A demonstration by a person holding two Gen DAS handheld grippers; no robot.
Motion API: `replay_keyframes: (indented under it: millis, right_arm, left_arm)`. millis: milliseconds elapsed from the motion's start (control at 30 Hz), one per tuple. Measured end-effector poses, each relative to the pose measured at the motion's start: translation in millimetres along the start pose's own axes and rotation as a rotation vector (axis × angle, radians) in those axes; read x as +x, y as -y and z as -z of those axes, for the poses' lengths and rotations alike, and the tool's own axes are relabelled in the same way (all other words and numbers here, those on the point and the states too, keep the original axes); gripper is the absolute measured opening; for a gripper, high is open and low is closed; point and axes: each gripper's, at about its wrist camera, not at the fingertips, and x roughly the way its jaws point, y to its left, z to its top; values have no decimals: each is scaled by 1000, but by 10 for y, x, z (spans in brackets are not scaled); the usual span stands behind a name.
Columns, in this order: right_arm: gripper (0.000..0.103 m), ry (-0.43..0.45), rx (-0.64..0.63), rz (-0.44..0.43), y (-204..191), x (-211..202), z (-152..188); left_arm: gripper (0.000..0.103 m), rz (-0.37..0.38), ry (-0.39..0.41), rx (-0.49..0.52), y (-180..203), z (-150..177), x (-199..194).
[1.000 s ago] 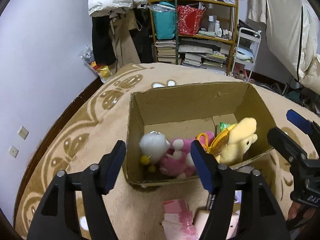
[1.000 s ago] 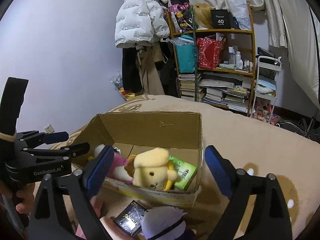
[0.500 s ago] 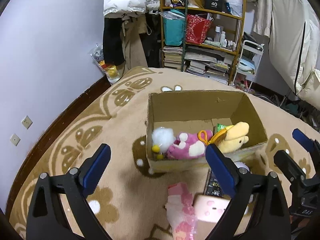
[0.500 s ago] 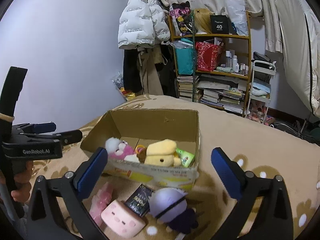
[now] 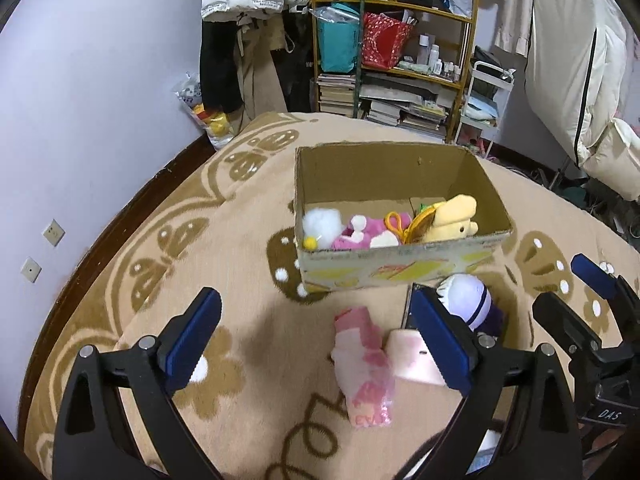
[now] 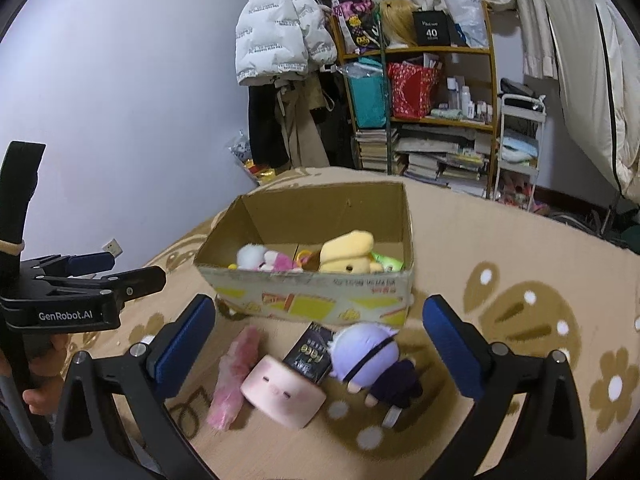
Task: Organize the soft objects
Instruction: 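Lower the left tool onto the pink packet while the right tool approaches the pig cushion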
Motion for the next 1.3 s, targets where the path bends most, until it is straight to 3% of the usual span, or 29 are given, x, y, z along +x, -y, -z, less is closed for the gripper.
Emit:
replay_keyframes:
  millis: [433,1100,1300]
  right_arm:
    - [103,-89,44,-1,-36,78,175]
    - [103,-221,57,12,-20,609,376]
    - [103,-253,57,9,-41,713,438]
  left_arm:
    - [95,2,-90,2,37,145,243]
    - [95,13,-182,-32,10,248,755]
    - [95,57,-210,-53,-5,285,877]
